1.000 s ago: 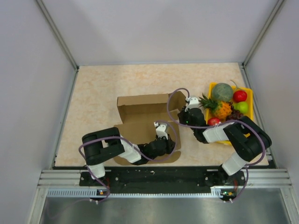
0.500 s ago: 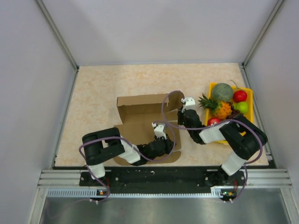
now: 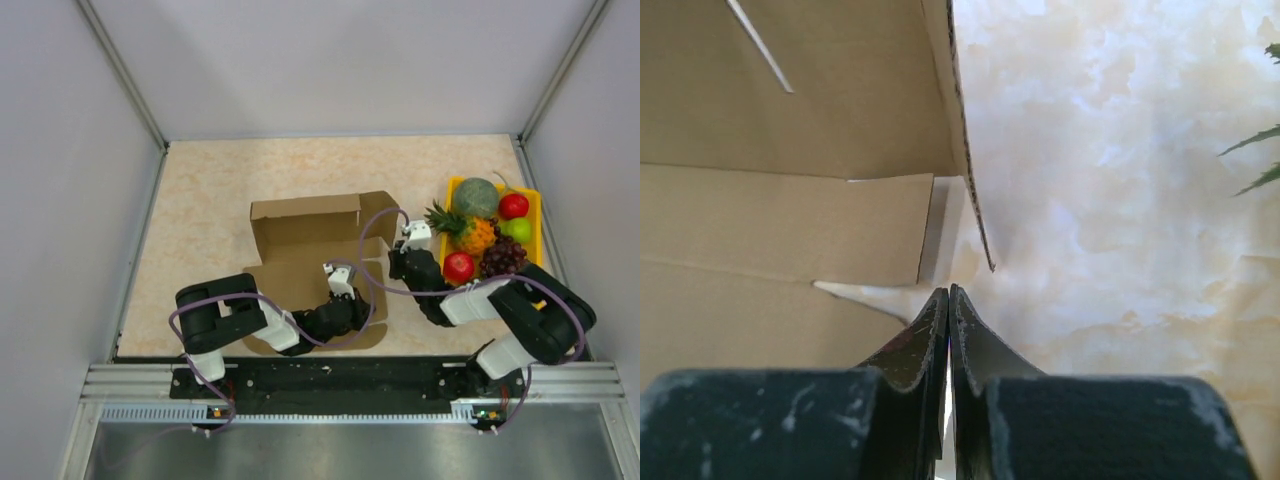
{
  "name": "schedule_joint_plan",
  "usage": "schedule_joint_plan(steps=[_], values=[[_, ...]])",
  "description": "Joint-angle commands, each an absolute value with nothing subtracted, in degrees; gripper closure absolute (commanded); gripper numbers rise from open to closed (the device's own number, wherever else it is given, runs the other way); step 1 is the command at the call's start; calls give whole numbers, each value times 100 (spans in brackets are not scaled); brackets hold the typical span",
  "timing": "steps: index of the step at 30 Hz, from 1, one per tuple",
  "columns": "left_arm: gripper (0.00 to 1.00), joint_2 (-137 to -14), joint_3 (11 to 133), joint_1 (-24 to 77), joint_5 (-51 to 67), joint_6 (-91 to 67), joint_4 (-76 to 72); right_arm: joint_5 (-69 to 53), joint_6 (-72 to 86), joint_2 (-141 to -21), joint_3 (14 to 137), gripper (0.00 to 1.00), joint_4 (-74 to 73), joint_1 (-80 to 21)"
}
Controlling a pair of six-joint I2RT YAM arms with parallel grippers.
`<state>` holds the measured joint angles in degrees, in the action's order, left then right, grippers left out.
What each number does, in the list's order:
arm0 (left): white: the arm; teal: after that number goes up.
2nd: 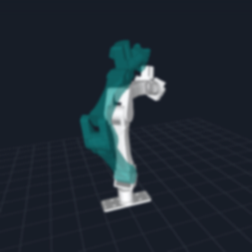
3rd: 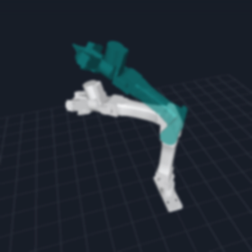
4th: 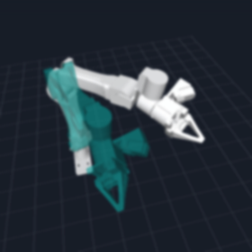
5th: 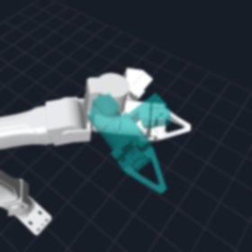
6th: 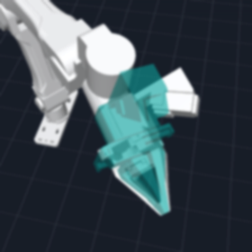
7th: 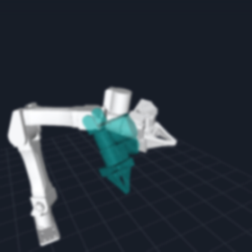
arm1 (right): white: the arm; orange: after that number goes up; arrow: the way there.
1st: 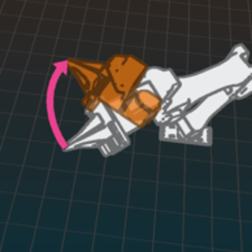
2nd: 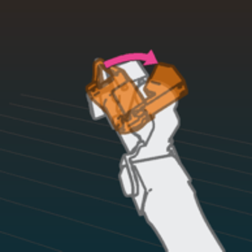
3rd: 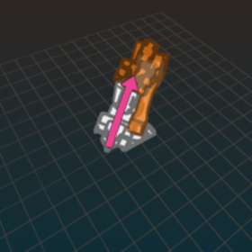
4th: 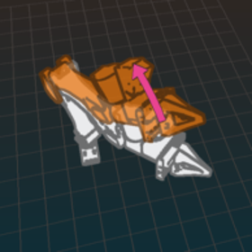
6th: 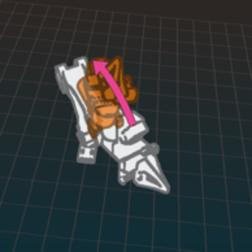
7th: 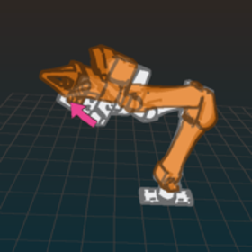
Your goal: Fold the paper box
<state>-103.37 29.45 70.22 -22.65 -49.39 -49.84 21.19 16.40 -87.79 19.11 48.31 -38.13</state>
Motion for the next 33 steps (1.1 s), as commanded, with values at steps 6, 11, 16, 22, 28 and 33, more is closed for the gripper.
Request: schedule_joint_plan(steps=[6,11,16,22,28,33], values=[[100,-10283,2751,7031,-2399,-4887,-5044,968,1609,-7181,2179,100,3498,-3858],[100,-10283,2733,7023,-2391,-4887,-5115,520,1012,-8110,2487,100,3911,-3867],[100,-10248,2663,7022,-2417,-4904,-5142,1027,590,-8867,2777,100,4455,-3893],[100,-10310,2663,7022,-2470,-4913,-5212,1897,299,-9352,2971,100,4527,-3893],[100,-10354,2610,7022,-2522,-4939,-5344,2320,404,-9412,2900,100,4465,-3894],[100,-10353,2593,7014,-2522,-4931,-5361,2251,536,-9510,3014,100,4351,-3894]])
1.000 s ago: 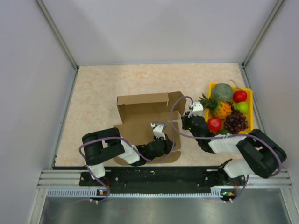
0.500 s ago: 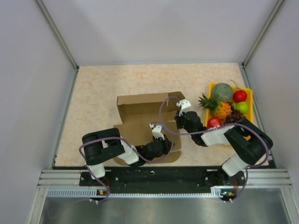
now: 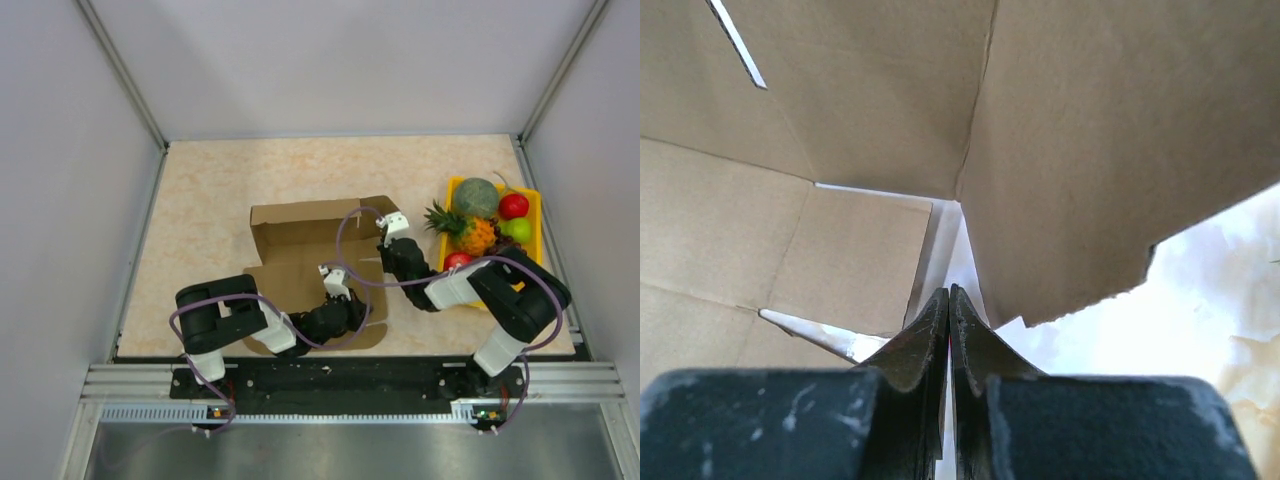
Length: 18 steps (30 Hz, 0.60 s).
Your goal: Fold the paper box
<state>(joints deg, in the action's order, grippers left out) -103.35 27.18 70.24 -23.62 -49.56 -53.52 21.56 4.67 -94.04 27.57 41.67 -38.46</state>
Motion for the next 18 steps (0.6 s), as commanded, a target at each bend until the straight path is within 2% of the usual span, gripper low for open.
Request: schedule_joint_plan(steps=[1,10,18], values=[[100,-10345,2593,7022,-2522,-4939,-5370,2189,545,-9553,3067,100,4290,-3876],[100,-10362,2610,7022,-2514,-4922,-5379,1345,650,-9739,3208,100,4570,-3876],[100,-10389,2646,7022,-2514,-4904,-5353,914,1133,-8877,2804,100,4772,-3867]])
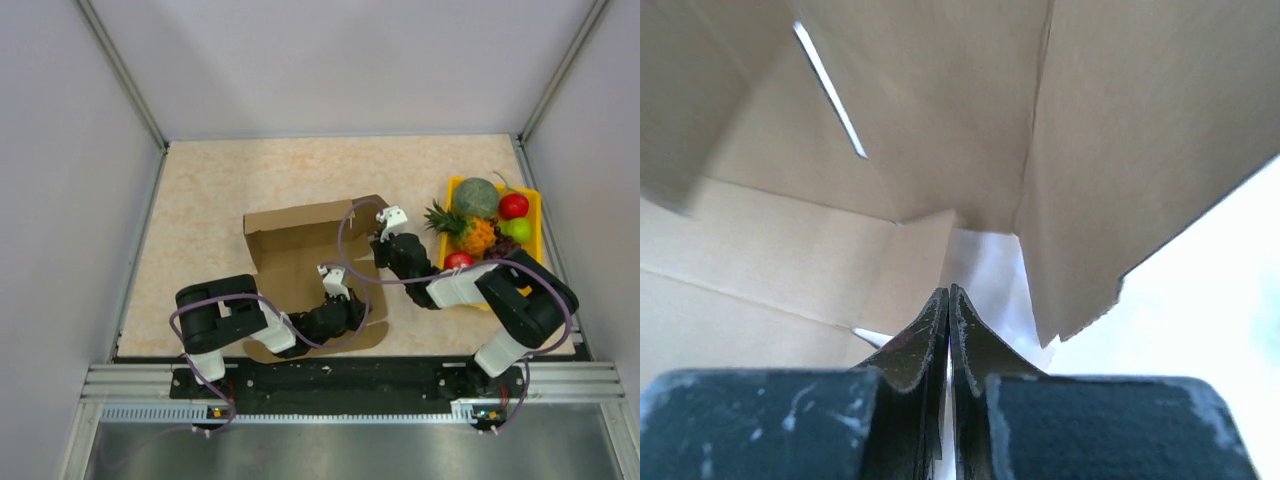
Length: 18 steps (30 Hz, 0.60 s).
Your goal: Fold the paper box
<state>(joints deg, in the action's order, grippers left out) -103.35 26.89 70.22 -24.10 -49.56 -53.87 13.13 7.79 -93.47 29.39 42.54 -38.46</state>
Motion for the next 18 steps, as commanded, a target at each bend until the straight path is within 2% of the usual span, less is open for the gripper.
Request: schedule_joint_plan(steps=[1,7,13,18], values=[[100,-10380,2637,7022,-2514,-4904,-5353,888,1203,-8886,2804,100,4790,-3867],[100,-10362,2610,7022,-2531,-4922,-5361,422,1354,-9281,3058,100,4817,-3876],[100,-10353,2593,7022,-2549,-4913,-5352,1869,1029,-9000,3312,100,3635,-3902],[100,-10415,2654,7014,-2496,-4896,-5388,2180,923,-9008,3322,100,3428,-3841]])
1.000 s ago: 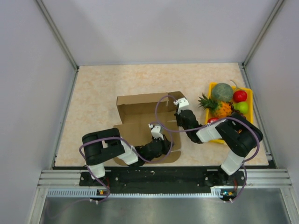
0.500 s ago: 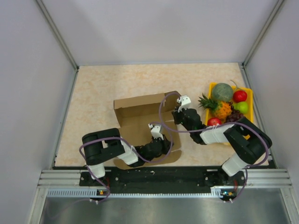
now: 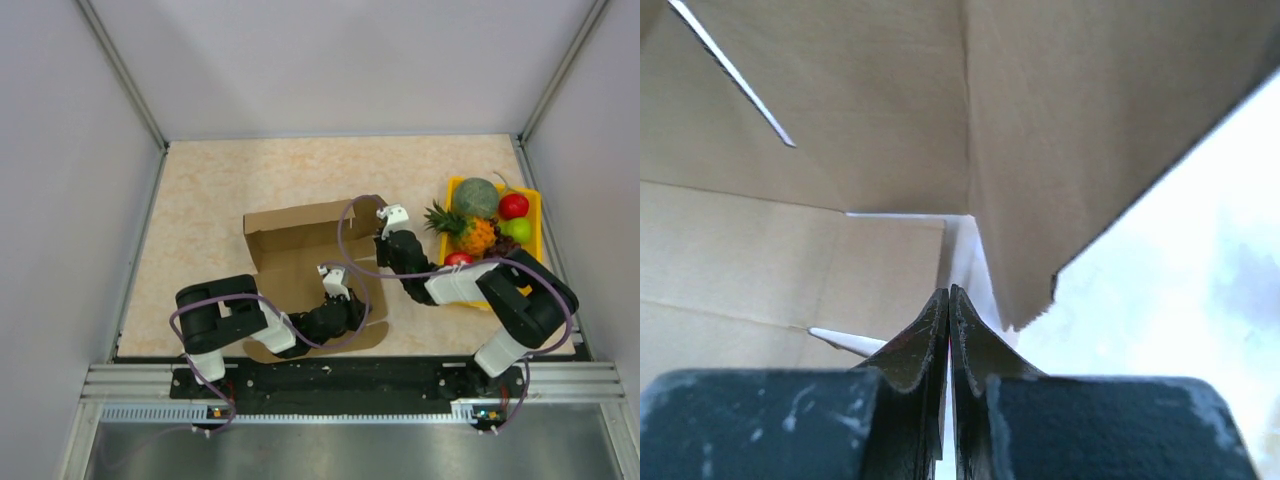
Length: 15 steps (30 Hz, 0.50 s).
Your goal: Fold the paper box
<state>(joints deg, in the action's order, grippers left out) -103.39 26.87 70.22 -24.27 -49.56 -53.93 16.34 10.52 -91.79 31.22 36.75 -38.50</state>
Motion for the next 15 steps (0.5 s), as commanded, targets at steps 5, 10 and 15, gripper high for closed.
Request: schedule_joint_plan(steps=[5,10,15], values=[[100,-10398,2646,7014,-2496,-4896,-5361,2039,835,-9615,3542,100,3603,-3815],[100,-10415,2663,7022,-2496,-4878,-5326,1732,800,-9791,3612,100,3797,-3823],[100,-10415,2681,7014,-2496,-4860,-5309,1600,852,-10046,3709,100,3858,-3832]])
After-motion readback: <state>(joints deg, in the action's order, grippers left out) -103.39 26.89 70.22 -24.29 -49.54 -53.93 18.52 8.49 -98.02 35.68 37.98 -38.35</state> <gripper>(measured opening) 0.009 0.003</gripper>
